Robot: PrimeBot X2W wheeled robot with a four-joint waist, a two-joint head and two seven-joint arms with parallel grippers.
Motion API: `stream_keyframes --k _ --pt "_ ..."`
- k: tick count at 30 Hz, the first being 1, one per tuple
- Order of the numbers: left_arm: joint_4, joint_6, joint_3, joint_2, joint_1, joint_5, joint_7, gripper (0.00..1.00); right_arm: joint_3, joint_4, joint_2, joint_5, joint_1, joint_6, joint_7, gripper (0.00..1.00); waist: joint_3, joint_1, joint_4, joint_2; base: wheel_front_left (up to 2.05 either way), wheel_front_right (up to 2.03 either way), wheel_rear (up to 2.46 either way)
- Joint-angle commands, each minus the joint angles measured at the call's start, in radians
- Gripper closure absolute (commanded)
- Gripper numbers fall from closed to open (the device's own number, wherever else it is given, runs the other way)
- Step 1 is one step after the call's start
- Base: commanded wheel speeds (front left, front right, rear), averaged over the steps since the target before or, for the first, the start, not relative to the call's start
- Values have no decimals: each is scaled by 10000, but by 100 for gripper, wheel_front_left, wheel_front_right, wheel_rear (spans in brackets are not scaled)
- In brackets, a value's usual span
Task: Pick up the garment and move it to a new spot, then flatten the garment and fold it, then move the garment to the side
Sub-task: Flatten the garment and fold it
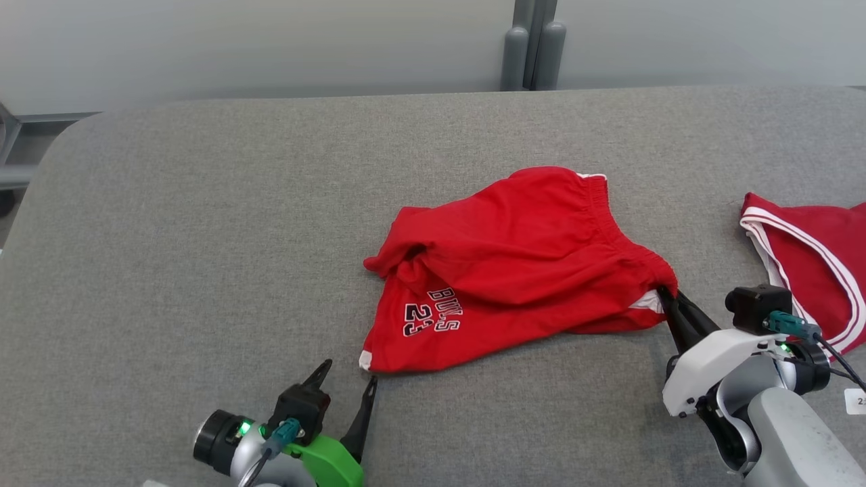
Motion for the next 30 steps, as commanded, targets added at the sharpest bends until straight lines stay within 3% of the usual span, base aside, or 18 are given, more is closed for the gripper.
stream_keyframes --k 1,6,7,9,11,14,17,20,22,24,26,27,30 --pt "126 -89 -33 -110 -265 53 -120 0 -17 -35 12 6 -76 -3 24 100 11 0 -18 0 0 0 0" --pt "480 -311 -59 -382 -520 -74 -297 0 51 -57 39 20 -120 -3 50 100 30 0 -93 0 0 0 0" --pt "553 -381 -71 -422 -563 -114 -323 9 70 -57 39 40 -135 -3 49 100 36 0 -109 0 0 0 0" --pt "701 -516 -86 -496 -632 -194 -384 51 109 -50 45 70 -161 -3 37 100 40 0 -137 0 0 0 0" --pt "786 -616 -122 -569 -709 -171 -463 64 138 -36 66 69 -169 -3 15 100 31 0 -164 0 0 0 0" --pt "934 -687 -130 -657 -723 -152 -567 58 157 0 81 87 -147 -3 -10 100 2 0 -185 0 0 0 0" --pt "1165 -756 -137 -729 -766 -209 -617 70 172 24 91 81 -129 -3 -17 100 -39 0 -196 0 0 0 0" --pt "1369 -831 -144 -843 -845 -224 -676 73 200 46 93 87 -92 -3 -25 100 -93 0 -215 0 0 0 0" --pt "1463 -854 -124 -912 -873 -221 -716 66 221 62 88 97 -65 -3 -25 100 -127 0 -226 0 0 0 0" --pt "1515 -828 -84 -964 -899 -183 -723 50 253 65 81 111 -49 -3 -26 100 -157 0 -235 0 0 0 0" --pt "1575 -834 -61 -981 -901 -151 -754 15 282 63 79 110 -26 -3 -10 100 -186 0 -246 0 0 0 0" --pt "1602 -838 -52 -999 -921 -131 -760 4 299 59 78 118 -18 -3 -2 100 -198 0 -252 0 0 0 0" --pt "1689 -888 -54 -1072 -951 -96 -782 0 353 60 76 117 11 -3 14 100 -237 0 -261 0 0 0 0"
